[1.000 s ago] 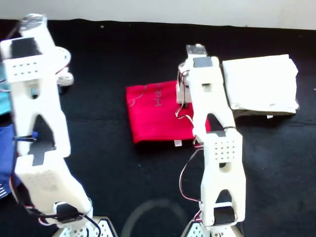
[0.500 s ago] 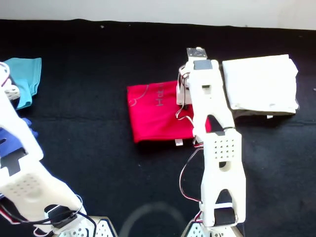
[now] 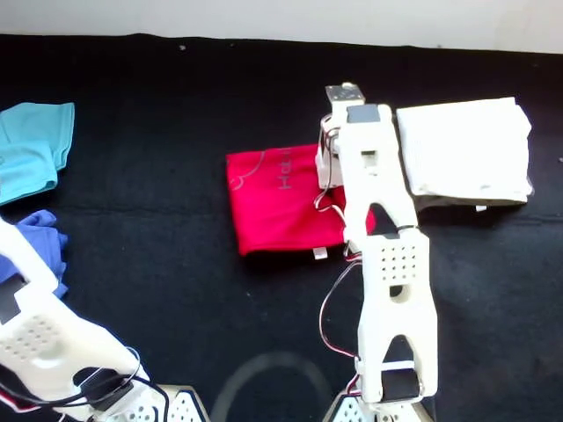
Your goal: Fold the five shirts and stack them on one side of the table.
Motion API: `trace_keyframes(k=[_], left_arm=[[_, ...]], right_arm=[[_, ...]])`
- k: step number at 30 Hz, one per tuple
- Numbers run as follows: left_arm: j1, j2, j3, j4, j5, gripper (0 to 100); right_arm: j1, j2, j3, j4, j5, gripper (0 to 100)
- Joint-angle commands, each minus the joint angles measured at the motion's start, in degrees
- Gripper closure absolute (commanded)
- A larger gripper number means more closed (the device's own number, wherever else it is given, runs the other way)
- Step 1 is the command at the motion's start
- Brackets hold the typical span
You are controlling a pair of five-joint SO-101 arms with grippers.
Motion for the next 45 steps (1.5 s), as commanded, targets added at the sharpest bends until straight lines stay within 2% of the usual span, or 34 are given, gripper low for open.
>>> trace_keyframes(k=[1,4,8,14,20,26,37,45], left_arm=[[0.2,-3.5,-0.2,0.1,-0.4,99],[1.4,-3.3,-0.2,0.1,-0.4,99],[3.1,-3.2,-0.2,0.1,-0.4,99],[5.5,-3.6,-0.1,0.1,-0.4,99],[5.8,-3.7,-0.1,0.2,-0.4,99],[6.2,-3.7,-0.2,0.2,-0.1,99],[6.5,-3.7,-0.5,0.2,0.0,99],[7.7,-3.7,-0.5,0.1,0.0,99]], right_arm=[[0.9,-3.9,-10.2,6.2,-0.1,99.1],[1.7,-6.8,-17.6,9.8,3.6,99.1],[4.8,-12.3,-17.7,9.6,5.1,99.1],[11.5,-26.0,-10.2,9.6,7.8,99.1],[16.6,-34.9,-5.8,9.3,16.3,99.1],[20.9,-35.2,-5.8,3.5,24.7,99.1],[26.2,-29.6,-5.1,-9.3,34.5,99.1],[29.1,-20.3,-5.5,-17.4,35.5,99.1]])
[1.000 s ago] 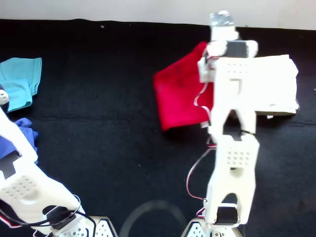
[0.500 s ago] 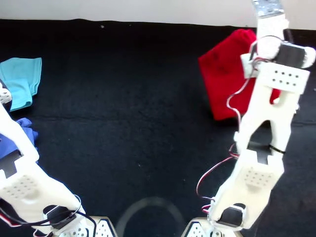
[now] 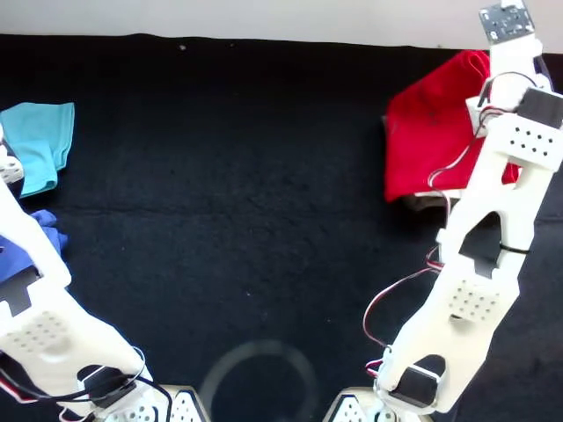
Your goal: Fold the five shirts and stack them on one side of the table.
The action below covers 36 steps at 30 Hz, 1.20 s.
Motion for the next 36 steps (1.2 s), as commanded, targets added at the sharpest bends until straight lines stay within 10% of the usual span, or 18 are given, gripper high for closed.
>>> trace_keyframes(k=[1,25,36], left_arm=[[2.3,-3.7,-0.5,0.1,0.0,99],[3.1,-3.7,-0.5,0.1,0.0,99],[3.1,-3.7,-0.5,0.1,0.0,99]], right_arm=[[0.8,2.2,-0.7,-4.9,1.1,99.1],[5.6,16.7,-0.8,-23.3,1.1,98.4],[6.8,16.8,-4.1,-24.0,0.4,76.3]])
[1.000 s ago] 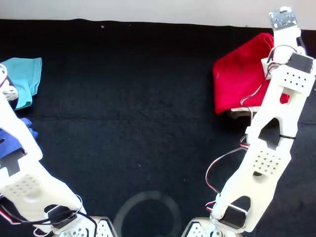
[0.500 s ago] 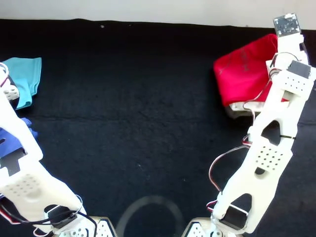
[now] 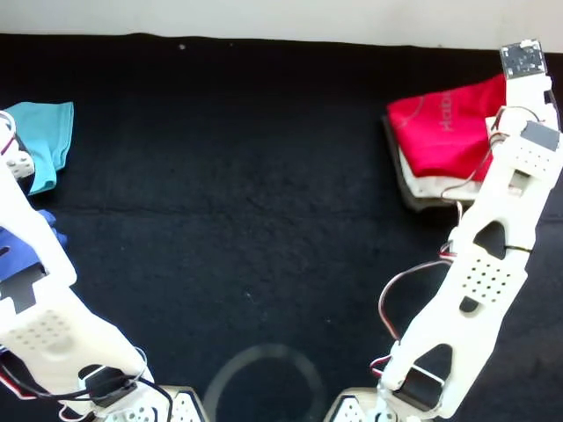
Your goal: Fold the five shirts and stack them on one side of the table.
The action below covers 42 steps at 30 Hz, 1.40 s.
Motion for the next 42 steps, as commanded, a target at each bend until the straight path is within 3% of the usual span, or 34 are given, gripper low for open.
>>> trace_keyframes(k=[1,9,13,15,18,25,32,35,42], left_arm=[[0.7,-3.7,-0.5,0.1,0.0,99],[0.7,-3.7,-0.5,0.1,0.0,99],[0.7,-3.7,-0.5,0.1,0.0,99],[0.6,-3.7,-0.5,0.1,0.0,99],[0.6,-3.7,-0.5,0.1,0.0,99],[0.3,-3.7,-0.5,0.2,-0.4,99],[0.4,-3.7,-0.5,0.2,-0.4,99],[0.4,-3.7,-0.5,0.2,-0.4,99],[0.3,-10.3,1.5,0.4,-0.3,99]], right_arm=[[0.6,-0.8,-5.0,-1.2,-1.1,76.3],[0.0,-0.8,-15.1,-1.2,-13.9,77.5],[-1.8,0.1,-13.7,-1.5,-11.4,99.8],[-2.9,1.6,-11.7,-1.5,-9.8,95.8],[-3.5,5.4,-10.9,-2.9,-9.3,98.9],[0.0,14.0,-10.9,-15.8,-9.5,99.2],[0.8,14.1,-11.6,-15.8,-9.6,99.2],[0.7,12.1,-16.2,-9.4,-10.7,99.2],[0.5,5.8,-31.5,11.7,-24.4,99.2]])
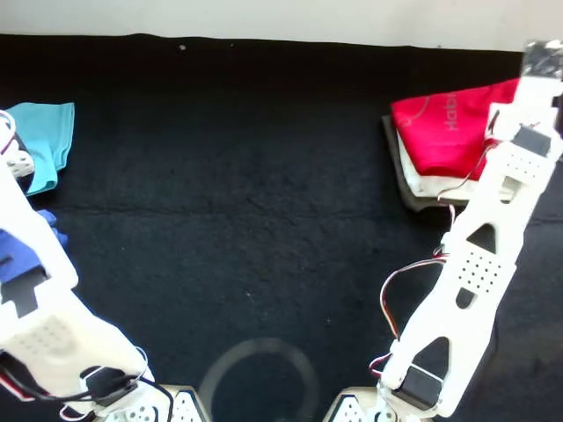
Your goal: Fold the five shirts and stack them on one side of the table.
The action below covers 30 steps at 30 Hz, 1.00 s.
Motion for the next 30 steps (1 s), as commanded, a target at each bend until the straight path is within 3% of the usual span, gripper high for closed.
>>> trace_keyframes(k=[1,8,17,23,30], left_arm=[[0.5,-9.6,1.6,0.4,-0.2,99],[0.7,-23.7,14.0,0.1,-0.3,99],[0.5,-33.4,23.6,0.1,-0.4,99],[0.7,-34.9,23.8,0.1,-0.4,99],[0.4,-35.4,23.8,0.1,-0.3,99]], right_arm=[[0.7,-7.9,-9.3,10.0,-3.4,99.2],[-3.0,-9.7,-12.9,23.1,1.1,99.2],[-8.4,-17.3,-12.4,41.9,1.3,99.2],[-9.5,-20.0,-10.6,41.7,1.3,99.2],[-10.1,-20.2,8.0,41.8,1.1,99.2]])
